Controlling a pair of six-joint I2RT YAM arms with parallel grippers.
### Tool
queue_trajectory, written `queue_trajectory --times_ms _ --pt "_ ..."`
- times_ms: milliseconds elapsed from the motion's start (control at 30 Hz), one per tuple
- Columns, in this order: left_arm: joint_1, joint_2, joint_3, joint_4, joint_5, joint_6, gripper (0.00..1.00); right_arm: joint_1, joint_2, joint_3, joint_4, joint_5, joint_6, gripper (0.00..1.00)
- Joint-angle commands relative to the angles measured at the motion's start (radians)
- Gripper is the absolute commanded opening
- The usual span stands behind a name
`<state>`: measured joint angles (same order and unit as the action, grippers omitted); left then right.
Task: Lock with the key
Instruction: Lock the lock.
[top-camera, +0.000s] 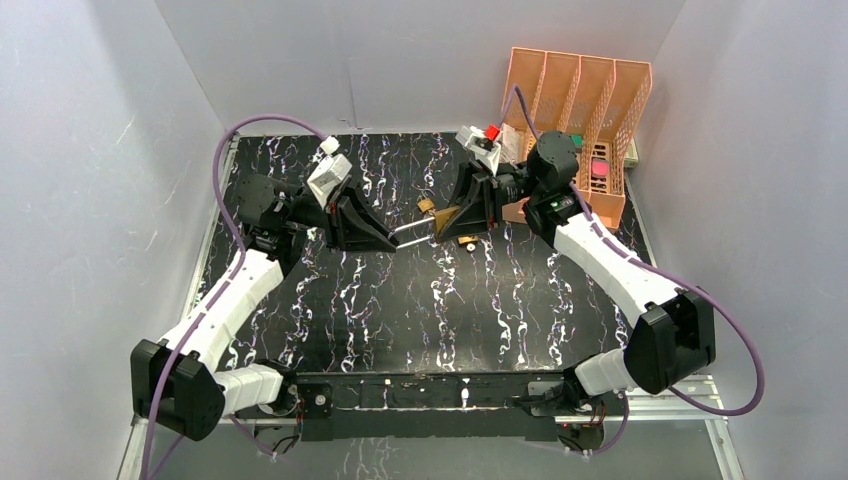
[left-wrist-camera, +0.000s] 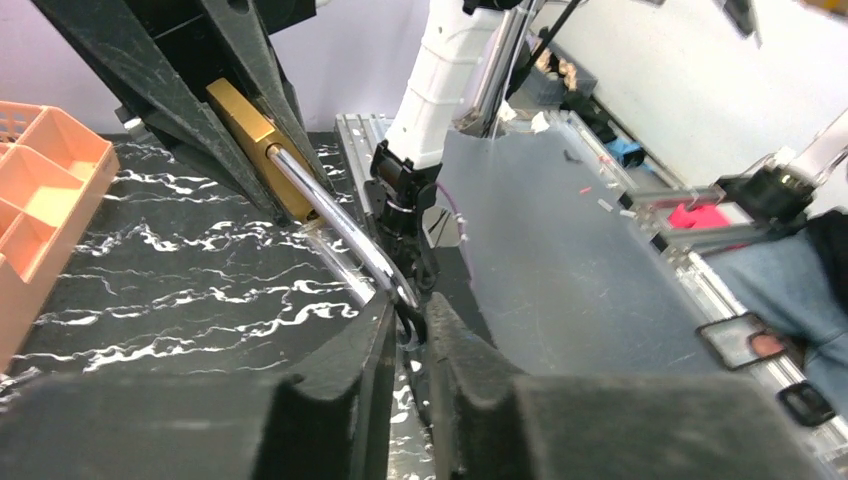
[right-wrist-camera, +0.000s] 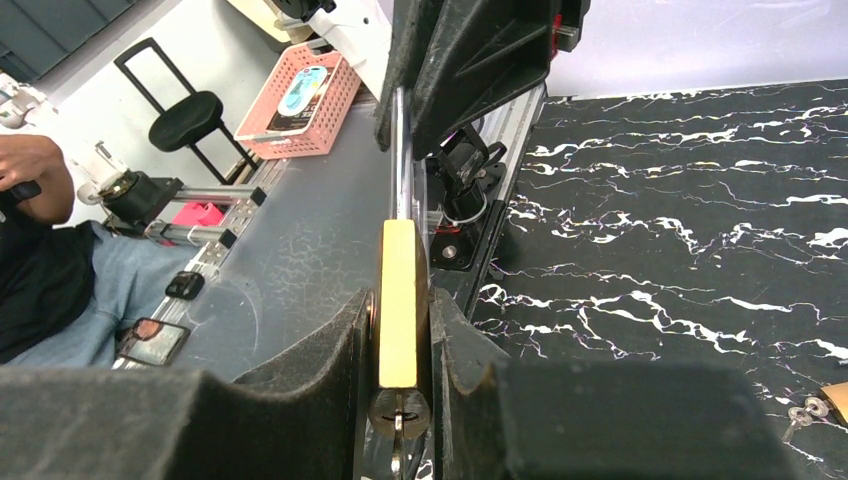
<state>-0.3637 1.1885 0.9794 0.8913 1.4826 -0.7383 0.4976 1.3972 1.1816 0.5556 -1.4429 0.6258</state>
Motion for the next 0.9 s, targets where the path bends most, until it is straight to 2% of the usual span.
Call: queue_trajectory --times_ms 0,333,867 --pt "-0.022 -0.026 0.032 0.049 0.007 0.005 0.0 0.001 -0.023 0.042 0.09 0.004 0.018 0.0" --pt "-0.052 -0.033 0.01 0.076 -0.044 -0.011 0.0 0.001 -0.012 0.046 0.116 0.018 0.034 0.0" --pt "-0.109 0.052 0.01 0.174 -0.14 -0.086 0.0 0.026 0.011 0.038 0.227 0.086 0.095 0.0"
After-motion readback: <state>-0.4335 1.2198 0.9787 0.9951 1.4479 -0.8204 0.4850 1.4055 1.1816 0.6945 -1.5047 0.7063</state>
